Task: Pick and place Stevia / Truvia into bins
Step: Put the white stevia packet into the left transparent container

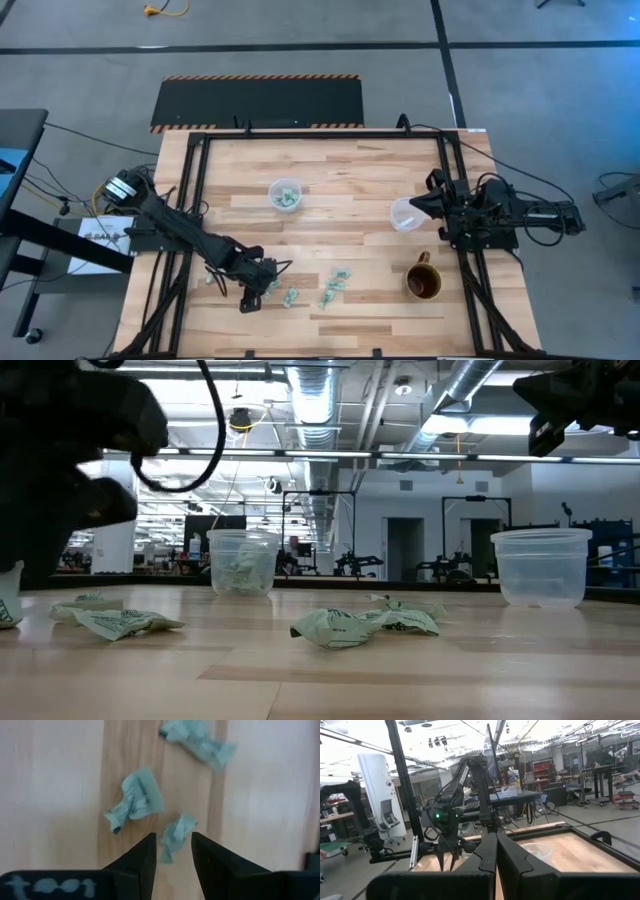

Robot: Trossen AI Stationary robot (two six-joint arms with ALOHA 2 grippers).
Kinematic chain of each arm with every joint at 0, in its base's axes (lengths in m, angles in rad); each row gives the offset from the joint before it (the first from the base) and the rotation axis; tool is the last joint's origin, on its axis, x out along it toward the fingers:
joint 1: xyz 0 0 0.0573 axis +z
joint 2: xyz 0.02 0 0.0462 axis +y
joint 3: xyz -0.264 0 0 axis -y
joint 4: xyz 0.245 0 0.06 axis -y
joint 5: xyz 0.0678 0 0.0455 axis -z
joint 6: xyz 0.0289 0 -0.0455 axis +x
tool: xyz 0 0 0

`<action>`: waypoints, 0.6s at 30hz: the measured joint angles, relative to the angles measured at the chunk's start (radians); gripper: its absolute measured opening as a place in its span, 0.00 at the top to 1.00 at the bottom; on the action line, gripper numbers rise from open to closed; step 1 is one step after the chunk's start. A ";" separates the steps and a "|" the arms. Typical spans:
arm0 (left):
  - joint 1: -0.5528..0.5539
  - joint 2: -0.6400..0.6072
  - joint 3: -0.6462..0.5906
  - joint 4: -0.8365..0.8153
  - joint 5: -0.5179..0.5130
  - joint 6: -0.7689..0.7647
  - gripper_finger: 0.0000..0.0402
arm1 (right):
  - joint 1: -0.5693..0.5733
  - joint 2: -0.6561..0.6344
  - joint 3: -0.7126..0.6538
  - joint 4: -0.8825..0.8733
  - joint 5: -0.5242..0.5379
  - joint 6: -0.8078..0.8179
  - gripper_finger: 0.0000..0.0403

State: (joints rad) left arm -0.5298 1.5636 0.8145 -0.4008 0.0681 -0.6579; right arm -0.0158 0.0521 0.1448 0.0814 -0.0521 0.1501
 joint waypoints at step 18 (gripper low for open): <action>0.003 0.062 0.001 0.053 0.094 0.026 0.83 | 0.000 0.000 -0.001 -0.030 0.000 0.000 1.00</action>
State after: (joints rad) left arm -0.5266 1.6253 0.8150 -0.3481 0.1618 -0.6315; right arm -0.0154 0.0521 0.1440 0.0517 -0.0521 0.1501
